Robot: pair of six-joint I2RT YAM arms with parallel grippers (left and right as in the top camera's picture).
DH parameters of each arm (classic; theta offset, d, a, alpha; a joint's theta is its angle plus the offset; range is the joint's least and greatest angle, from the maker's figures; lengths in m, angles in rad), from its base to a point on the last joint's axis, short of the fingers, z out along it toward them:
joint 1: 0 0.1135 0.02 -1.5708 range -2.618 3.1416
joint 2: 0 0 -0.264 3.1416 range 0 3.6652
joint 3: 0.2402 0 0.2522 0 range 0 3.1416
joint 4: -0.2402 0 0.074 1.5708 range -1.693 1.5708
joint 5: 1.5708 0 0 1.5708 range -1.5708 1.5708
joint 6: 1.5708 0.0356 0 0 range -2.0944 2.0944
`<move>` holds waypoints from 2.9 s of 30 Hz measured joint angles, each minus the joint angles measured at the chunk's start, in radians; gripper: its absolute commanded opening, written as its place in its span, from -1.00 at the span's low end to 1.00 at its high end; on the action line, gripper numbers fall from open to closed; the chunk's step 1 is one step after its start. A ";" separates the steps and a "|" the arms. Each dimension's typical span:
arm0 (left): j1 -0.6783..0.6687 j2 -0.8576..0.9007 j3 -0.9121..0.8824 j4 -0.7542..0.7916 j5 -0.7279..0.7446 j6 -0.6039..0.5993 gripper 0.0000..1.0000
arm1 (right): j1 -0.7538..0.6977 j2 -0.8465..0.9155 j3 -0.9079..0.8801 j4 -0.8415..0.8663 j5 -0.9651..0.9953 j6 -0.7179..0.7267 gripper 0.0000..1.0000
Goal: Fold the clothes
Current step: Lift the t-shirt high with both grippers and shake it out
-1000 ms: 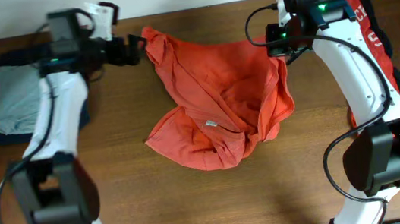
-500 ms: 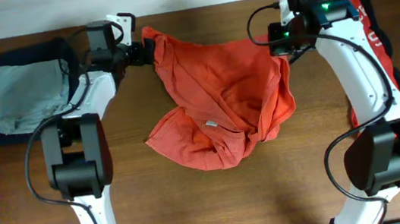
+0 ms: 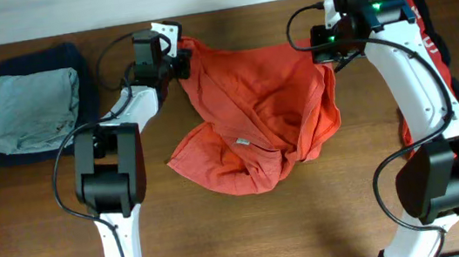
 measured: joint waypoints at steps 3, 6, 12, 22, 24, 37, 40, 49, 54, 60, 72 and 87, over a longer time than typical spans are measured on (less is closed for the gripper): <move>0.003 0.005 0.000 -0.001 -0.021 -0.019 -0.99 | 0.000 0.000 0.000 0.002 0.004 0.000 -0.92; 0.006 0.005 0.012 -0.015 -0.031 -0.037 -0.99 | -0.001 0.000 0.000 0.004 0.008 -0.001 -0.92; 0.016 -0.022 0.074 -0.095 -0.065 -0.054 -0.99 | -0.003 0.000 0.000 0.019 0.011 -0.003 -0.92; 0.079 -0.347 0.226 -0.383 -0.129 0.009 -0.99 | -0.040 -0.003 0.140 -0.100 -0.008 -0.015 -0.92; 0.090 -0.440 0.248 -0.414 -0.131 0.043 -0.99 | -0.048 -0.010 0.213 -0.161 -0.009 -0.027 -0.92; 0.129 -0.711 0.272 -0.517 -0.164 0.173 -0.99 | -0.051 -0.072 0.720 -0.467 -0.013 -0.153 -0.92; 0.146 -0.716 0.272 -0.525 -0.174 0.177 -0.99 | -0.051 -0.073 0.821 -0.543 -0.013 -0.173 -0.92; 0.155 -0.916 0.271 -0.530 -0.180 0.180 -0.99 | -0.051 -0.099 1.077 -0.646 -0.002 -0.187 -0.92; 0.158 -1.075 0.277 -0.527 -0.180 0.180 -0.99 | -0.051 -0.185 1.088 -0.646 0.004 -0.190 -0.92; 0.158 -1.214 0.282 -0.526 -0.180 0.180 -0.99 | -0.051 -0.344 1.092 -0.646 0.008 -0.190 -0.92; 0.158 -1.356 0.287 -0.599 -0.180 0.180 -0.99 | -0.051 -0.573 1.100 -0.646 0.012 -0.190 -0.92; 0.158 -1.061 0.290 -0.744 -0.180 0.183 -0.99 | -0.051 -0.364 0.821 -0.623 0.053 -0.178 -0.92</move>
